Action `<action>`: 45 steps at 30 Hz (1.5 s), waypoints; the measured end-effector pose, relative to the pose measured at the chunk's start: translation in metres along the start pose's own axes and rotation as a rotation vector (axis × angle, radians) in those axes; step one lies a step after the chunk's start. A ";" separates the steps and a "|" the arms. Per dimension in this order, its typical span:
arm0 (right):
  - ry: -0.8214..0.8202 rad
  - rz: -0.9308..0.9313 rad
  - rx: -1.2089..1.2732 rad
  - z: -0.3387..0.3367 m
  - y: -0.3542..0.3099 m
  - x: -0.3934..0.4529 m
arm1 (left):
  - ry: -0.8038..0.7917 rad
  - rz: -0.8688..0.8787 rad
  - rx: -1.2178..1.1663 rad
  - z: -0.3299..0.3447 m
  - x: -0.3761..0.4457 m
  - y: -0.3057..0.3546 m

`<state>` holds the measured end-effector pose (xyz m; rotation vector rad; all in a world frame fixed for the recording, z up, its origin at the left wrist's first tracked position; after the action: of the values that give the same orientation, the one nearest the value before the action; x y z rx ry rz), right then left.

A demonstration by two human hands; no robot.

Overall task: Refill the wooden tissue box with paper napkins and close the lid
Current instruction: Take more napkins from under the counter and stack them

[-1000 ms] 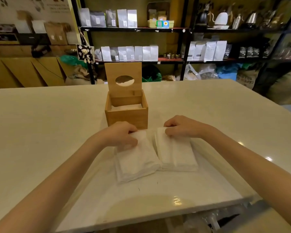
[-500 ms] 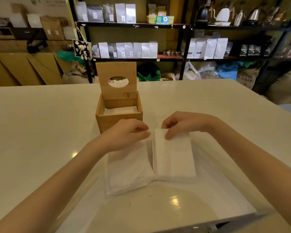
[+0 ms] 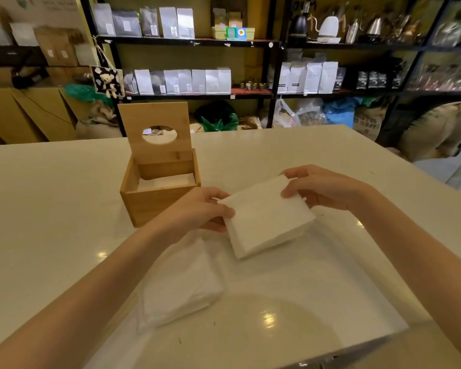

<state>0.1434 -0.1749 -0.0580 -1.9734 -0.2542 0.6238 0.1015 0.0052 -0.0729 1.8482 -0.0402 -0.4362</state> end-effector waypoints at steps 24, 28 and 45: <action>0.098 -0.088 -0.872 0.016 -0.007 0.004 | 0.010 0.128 0.893 0.020 0.000 0.012; 0.123 -0.269 -0.833 0.047 -0.049 -0.001 | -0.129 0.189 0.779 0.001 -0.024 0.026; -0.244 0.162 -0.504 0.147 -0.026 -0.015 | -0.206 0.027 0.858 -0.042 -0.035 -0.022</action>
<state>0.0555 -0.0562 -0.0830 -2.4152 -0.4378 0.9811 0.0776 0.0593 -0.0734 2.6254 -0.4512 -0.6516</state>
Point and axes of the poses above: each hand's wrist, its own x-axis towards the middle knuckle, its own z-axis out of the palm, y = z × x, the point moved 8 cm from there along x, towards the middle knuckle, and after that the axes turned 2 degrees about -x, right-handed, at the moved point
